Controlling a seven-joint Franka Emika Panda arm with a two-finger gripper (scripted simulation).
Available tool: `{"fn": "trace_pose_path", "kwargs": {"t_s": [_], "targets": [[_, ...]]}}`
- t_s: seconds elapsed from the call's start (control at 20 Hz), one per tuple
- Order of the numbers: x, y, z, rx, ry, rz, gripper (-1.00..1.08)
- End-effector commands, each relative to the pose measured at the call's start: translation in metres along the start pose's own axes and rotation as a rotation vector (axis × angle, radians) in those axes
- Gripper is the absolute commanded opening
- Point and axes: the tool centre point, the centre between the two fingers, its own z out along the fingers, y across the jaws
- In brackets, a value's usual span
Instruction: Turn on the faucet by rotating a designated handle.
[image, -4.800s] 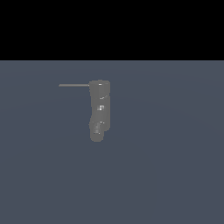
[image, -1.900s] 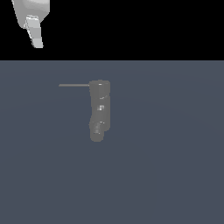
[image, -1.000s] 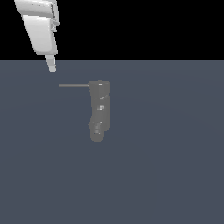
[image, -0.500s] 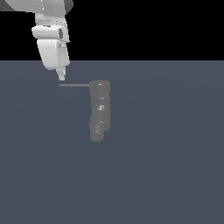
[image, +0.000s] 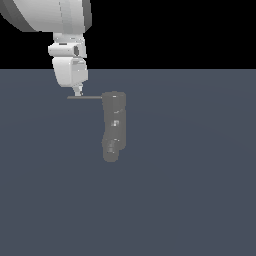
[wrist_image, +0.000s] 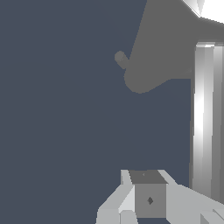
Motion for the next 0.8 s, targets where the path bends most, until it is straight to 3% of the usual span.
{"fn": "trace_pose_path", "kwargs": {"t_s": [0.0, 0.4, 0.75], "targets": [[0.001, -0.005, 0.002, 0.0, 0.0, 0.016, -1.0], [0.002, -0.006, 0.003, 0.0, -0.002, 0.023, -1.0], [0.002, 0.012, 0.003, 0.0, -0.002, 0.023, -1.0]]}}
